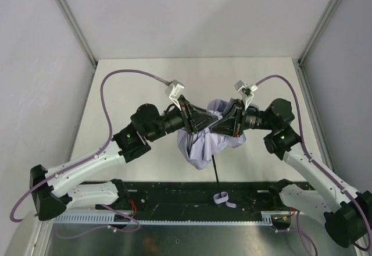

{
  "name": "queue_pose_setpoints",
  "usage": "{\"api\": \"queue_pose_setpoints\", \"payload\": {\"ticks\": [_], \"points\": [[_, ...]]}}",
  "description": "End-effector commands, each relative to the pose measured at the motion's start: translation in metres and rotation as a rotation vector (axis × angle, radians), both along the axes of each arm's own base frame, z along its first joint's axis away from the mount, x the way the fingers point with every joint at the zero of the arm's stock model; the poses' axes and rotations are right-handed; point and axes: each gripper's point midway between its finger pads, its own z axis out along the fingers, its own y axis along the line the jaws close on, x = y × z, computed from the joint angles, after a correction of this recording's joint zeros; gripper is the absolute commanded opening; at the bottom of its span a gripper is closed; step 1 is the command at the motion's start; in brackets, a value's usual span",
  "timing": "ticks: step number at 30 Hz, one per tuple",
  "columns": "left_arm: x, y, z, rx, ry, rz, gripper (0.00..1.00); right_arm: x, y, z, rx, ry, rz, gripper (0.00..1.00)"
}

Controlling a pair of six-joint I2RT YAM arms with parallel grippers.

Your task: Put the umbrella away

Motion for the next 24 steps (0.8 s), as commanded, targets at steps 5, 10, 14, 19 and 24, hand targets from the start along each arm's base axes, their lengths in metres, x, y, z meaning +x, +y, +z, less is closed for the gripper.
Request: {"api": "queue_pose_setpoints", "payload": {"ticks": [5, 10, 14, 19, 24], "points": [[0.014, 0.02, 0.012, -0.018, 0.007, 0.013, 0.0, 0.018, -0.005, 0.04, 0.049, -0.118, -0.088, 0.04], [0.019, 0.032, 0.019, -0.033, -0.007, 0.026, 0.0, 0.031, -0.005, 0.034, 0.005, -0.076, -0.146, 0.27], [0.023, 0.037, 0.027, -0.042, -0.026, 0.036, 0.0, 0.041, -0.008, 0.02, -0.077, -0.052, -0.21, 0.56], [0.026, 0.037, 0.032, -0.052, -0.026, 0.038, 0.0, 0.04, -0.007, 0.002, -0.154, -0.032, -0.233, 0.83], [0.021, 0.028, 0.047, -0.078, -0.038, -0.025, 0.0, 0.046, 0.007, -0.009, -0.174, -0.025, -0.214, 0.97]]}}
